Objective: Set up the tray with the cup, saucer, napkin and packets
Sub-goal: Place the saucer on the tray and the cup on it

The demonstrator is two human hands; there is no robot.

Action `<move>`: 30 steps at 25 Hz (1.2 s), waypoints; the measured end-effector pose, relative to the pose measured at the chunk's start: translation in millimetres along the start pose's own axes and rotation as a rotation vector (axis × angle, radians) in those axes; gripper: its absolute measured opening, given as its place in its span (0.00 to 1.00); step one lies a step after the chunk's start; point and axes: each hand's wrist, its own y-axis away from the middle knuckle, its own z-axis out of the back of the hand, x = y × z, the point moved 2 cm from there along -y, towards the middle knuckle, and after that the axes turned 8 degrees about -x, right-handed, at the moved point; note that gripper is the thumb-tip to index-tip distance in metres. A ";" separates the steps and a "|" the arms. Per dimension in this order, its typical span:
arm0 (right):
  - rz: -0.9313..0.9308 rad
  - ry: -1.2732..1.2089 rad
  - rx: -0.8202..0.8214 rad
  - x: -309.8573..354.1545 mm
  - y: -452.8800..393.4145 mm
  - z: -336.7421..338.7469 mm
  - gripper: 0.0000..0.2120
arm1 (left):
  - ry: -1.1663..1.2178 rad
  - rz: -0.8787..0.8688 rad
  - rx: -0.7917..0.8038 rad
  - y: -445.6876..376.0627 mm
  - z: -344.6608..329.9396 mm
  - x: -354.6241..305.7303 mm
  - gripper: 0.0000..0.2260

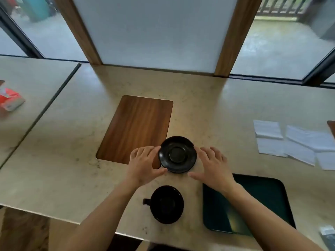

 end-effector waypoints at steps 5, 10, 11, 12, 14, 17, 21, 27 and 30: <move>-0.049 0.016 0.092 -1.4 -31.2 -27.1 0.54 | -0.035 -0.031 0.162 -23.5 -22.9 20.8 0.45; -0.029 0.007 0.139 0.0 -47.6 -43.5 0.58 | 0.011 -0.087 0.346 -38.2 -41.0 26.6 0.51; -0.035 0.010 0.145 -0.3 -49.7 -45.3 0.59 | 0.014 -0.102 0.356 -40.2 -42.2 26.0 0.51; -0.034 0.010 0.156 -1.0 -51.1 -47.3 0.60 | 0.016 -0.115 0.357 -41.5 -44.2 25.8 0.52; -0.024 -0.002 0.190 -2.6 -54.6 -50.3 0.62 | 0.008 -0.133 0.358 -44.5 -47.9 25.9 0.53; 0.008 -0.005 0.212 -2.7 -57.9 -54.3 0.63 | 0.035 -0.148 0.358 -47.3 -54.5 25.5 0.53; 0.023 -0.011 0.221 0.1 -58.2 -60.8 0.64 | 0.093 -0.165 0.347 -48.4 -58.2 23.6 0.53; 0.036 -0.117 0.158 3.9 -59.1 -57.5 0.63 | 0.152 -0.176 0.296 -51.5 -56.7 18.4 0.54; 0.025 -0.183 0.126 3.4 -56.2 -53.1 0.60 | 0.184 -0.175 0.261 -50.4 -54.0 14.3 0.52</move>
